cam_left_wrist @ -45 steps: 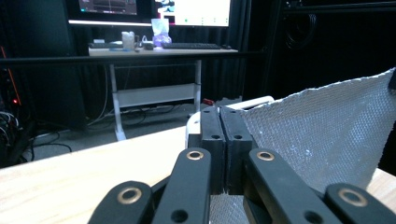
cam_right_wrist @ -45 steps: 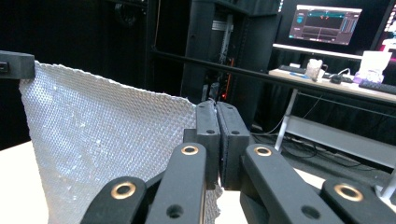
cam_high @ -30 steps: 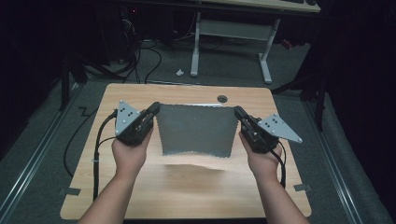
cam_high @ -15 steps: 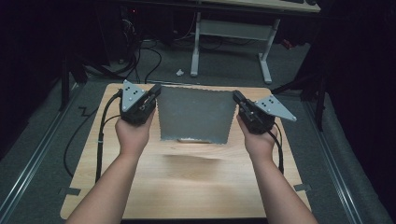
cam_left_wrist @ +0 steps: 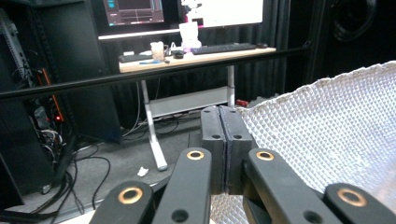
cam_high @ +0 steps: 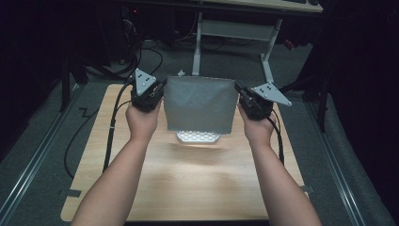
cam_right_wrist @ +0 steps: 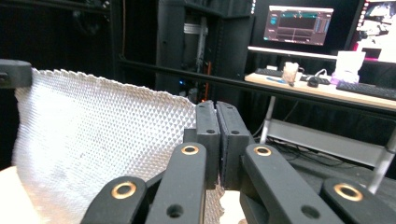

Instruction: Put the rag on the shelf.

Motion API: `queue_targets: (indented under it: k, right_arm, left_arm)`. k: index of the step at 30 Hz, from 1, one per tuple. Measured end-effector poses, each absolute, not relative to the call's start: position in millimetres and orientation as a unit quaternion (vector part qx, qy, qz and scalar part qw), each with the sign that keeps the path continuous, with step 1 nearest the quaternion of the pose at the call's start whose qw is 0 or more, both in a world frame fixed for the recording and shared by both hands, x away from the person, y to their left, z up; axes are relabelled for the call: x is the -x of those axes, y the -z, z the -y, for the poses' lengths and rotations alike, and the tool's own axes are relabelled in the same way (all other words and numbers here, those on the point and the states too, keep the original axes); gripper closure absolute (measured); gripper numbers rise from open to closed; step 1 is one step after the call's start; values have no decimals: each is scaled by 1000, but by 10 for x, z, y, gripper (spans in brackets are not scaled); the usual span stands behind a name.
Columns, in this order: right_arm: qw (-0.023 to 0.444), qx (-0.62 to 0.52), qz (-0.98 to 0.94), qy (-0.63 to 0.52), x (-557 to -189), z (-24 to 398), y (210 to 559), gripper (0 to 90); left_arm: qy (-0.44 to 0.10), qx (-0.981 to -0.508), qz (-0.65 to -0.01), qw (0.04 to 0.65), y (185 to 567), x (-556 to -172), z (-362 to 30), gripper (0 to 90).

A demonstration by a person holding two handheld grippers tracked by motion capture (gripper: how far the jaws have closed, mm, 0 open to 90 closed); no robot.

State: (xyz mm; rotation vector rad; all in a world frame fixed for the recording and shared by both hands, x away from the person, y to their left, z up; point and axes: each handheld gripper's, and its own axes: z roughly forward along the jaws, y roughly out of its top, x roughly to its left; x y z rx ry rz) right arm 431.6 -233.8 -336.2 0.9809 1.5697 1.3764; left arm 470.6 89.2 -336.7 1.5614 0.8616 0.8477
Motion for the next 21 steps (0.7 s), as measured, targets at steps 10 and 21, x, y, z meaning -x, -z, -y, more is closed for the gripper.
queue_targets:
  k: [10, 21]
  right_arm:
    - [405, -399, -640, -518, -4696, 2294, 3406, 897]
    - [384, -406, -687, -465, -4956, 2322, 3683, 897]
  left_arm:
    - [-351, -675, -390, 520, 3510, -4986, -866, 894]
    - [-322, -729, -389, 462, 3806, -5143, -809, 896]
